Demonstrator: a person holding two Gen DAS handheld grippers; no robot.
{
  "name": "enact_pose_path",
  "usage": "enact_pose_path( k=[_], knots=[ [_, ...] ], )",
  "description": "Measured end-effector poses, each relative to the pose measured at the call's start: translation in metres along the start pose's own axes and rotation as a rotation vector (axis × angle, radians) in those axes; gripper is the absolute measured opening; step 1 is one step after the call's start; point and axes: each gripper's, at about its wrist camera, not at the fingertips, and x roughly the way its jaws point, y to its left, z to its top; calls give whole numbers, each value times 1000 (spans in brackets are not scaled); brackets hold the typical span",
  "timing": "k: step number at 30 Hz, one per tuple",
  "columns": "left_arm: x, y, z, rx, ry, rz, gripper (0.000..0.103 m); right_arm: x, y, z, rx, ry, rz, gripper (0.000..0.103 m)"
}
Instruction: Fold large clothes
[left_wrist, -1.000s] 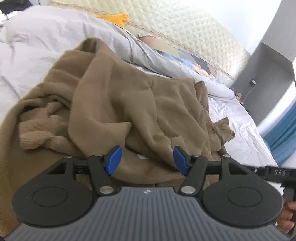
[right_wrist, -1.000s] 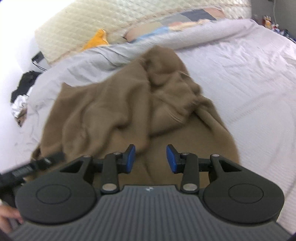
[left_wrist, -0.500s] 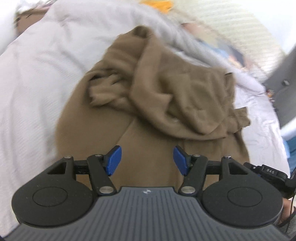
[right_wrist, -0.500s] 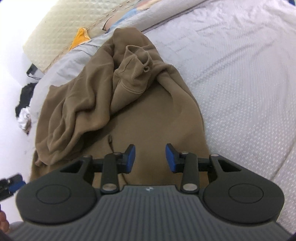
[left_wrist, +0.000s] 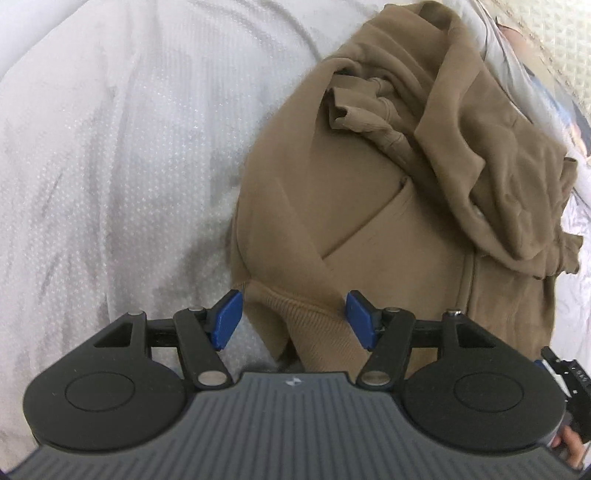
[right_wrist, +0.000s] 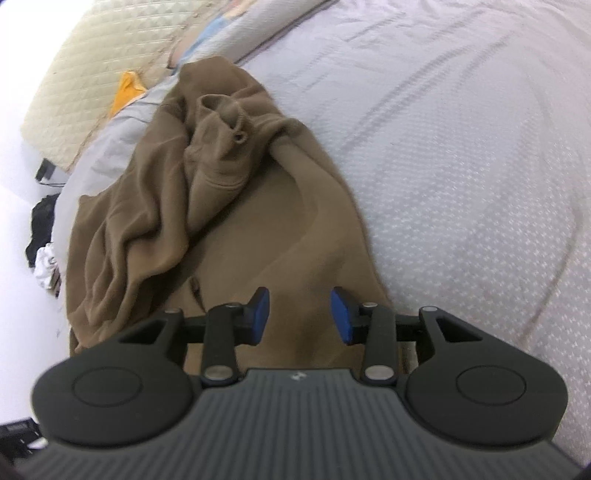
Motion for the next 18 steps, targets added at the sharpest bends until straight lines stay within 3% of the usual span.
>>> enact_pose_path(
  k=[2, 4, 6, 7, 9, 13, 18],
  knots=[
    [2, -3, -1, -11, -31, 23, 68, -2, -1, 1, 8, -5, -9, 44],
    [5, -6, -1, -10, -46, 27, 68, -8, -3, 2, 21, -42, -19, 55],
    [11, -10, 3, 1, -46, 44, 68, -15, -7, 2, 42, -88, -46, 83],
    [15, -13, 5, 4, -39, 47, 68, -17, -9, 3, 57, -111, -80, 86],
    [24, -15, 8, 5, -10, 58, 68, -18, -16, 4, 94, -123, -102, 84],
    [44, -14, 16, -39, 25, 94, 69, 3, -39, 4, 240, -5, -75, 84],
    [50, -29, 10, 54, -1, 124, 72, 15, -25, -4, 167, 75, -50, 86]
  ],
)
